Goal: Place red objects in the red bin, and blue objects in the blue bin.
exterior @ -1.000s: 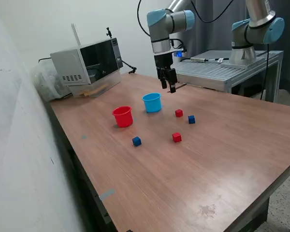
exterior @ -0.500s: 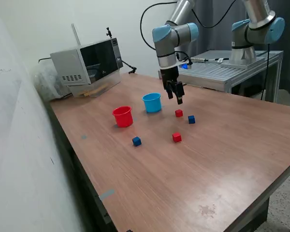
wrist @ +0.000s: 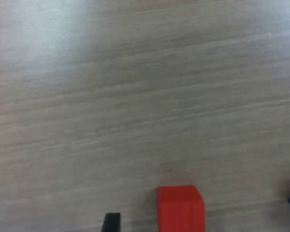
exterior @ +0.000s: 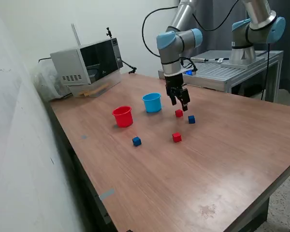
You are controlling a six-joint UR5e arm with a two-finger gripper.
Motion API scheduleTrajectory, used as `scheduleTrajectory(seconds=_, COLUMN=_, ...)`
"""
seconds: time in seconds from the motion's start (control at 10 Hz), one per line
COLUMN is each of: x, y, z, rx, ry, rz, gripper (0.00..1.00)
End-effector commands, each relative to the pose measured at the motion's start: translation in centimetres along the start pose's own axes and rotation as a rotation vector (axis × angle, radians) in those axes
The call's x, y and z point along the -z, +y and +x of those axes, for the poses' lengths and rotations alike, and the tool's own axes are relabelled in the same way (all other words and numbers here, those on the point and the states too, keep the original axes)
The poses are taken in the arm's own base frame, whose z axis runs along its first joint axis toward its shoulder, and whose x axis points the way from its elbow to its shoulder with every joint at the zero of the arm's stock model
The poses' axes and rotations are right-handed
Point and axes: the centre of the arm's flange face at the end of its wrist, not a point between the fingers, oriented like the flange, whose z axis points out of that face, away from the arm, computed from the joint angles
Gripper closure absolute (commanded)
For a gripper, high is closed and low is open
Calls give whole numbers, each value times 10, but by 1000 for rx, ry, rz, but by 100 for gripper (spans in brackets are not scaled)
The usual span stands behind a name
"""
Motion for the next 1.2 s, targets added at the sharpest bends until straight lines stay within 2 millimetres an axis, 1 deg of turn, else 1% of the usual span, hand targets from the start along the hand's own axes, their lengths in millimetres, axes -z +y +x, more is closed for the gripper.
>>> scheduleTrajectory(seconds=0.0, x=-14, y=1, z=-4, rx=-6, ry=-6, rz=21, gripper=0)
scheduleTrajectory(seconds=0.1, x=-14, y=2, z=-8, rx=-11, ry=-18, rz=21, gripper=0)
scheduleTrajectory(seconds=0.4, x=-18, y=3, z=-10, rx=-12, ry=-23, rz=26, gripper=0)
scheduleTrajectory(seconds=0.5, x=-19, y=2, z=-10, rx=-12, ry=-23, rz=27, gripper=100)
scheduleTrajectory(seconds=0.7, x=-17, y=4, z=-12, rx=23, ry=-66, rz=14, gripper=100)
scheduleTrajectory(seconds=0.9, x=-16, y=4, z=-12, rx=30, ry=-72, rz=7, gripper=100)
scheduleTrajectory(seconds=1.1, x=-6, y=3, z=-11, rx=30, ry=-71, rz=-8, gripper=100)
